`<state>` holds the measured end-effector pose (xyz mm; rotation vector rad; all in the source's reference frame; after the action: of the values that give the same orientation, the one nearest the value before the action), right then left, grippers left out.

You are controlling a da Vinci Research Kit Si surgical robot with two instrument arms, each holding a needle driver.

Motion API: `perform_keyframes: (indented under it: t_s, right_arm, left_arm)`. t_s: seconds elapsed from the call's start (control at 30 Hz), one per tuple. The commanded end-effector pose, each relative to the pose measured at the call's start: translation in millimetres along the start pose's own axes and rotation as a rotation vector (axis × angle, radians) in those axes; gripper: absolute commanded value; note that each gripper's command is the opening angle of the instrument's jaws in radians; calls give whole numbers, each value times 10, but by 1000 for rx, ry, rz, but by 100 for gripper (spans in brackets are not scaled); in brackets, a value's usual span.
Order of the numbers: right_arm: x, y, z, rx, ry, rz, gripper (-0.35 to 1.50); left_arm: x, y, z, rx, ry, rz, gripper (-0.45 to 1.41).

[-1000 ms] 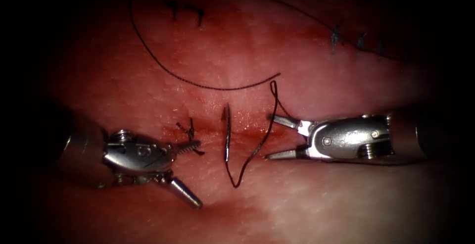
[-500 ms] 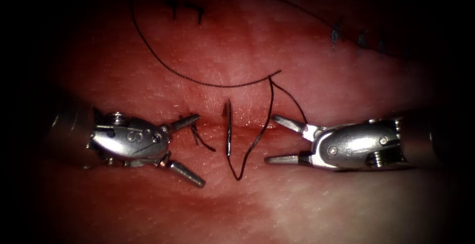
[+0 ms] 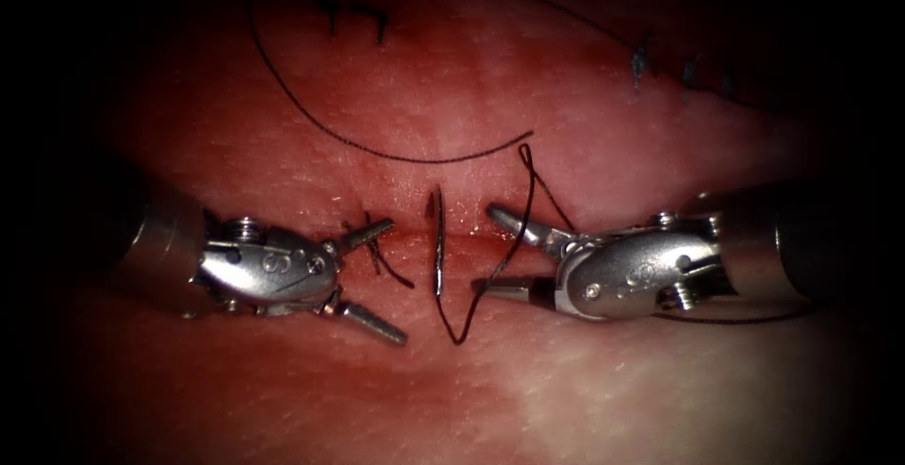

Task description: Wound Closure

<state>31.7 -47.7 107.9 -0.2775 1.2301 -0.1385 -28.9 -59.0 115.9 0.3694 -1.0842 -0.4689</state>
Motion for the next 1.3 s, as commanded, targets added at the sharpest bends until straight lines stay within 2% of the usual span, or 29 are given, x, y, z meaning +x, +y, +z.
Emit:
perform_keyframes:
  t_s: [0.03, 0.27, 0.43, 0.5, 0.7, 0.87, 1.13, 1.23, 1.3]
  right_arm:
    - [-1, -3, 14, -3, 1, -25, 138]
    - [-10, 12, 17, -48, 57, -107, 137]
    - [-1, 18, 16, -59, 90, -198, 133]
    - [8, 21, 18, -76, 140, -245, 128]
    - [17, 25, 26, -75, 160, -293, 125]
    - [11, 24, 36, -60, 201, -334, 118]
    - [1, 19, 49, -58, 216, -353, 113]
    - [2, 19, 49, -50, 228, -354, 89]
    - [1, 19, 49, -7, 252, -360, 44]
  left_arm:
    - [8, -9, 9, 9, 1, -1, 84]
    - [3, -19, 14, 31, -1, -16, 86]
    - [12, -23, 17, 43, -1, -37, 86]
    - [19, -27, 21, 50, 6, -42, 88]
    - [24, -30, 22, 59, 9, -54, 88]
    - [24, -32, 21, 64, 9, -65, 89]
    - [28, -34, 22, 76, 9, -73, 91]
    - [29, -35, 23, 79, 10, -78, 91]
    - [29, -35, 23, 80, 13, -77, 91]
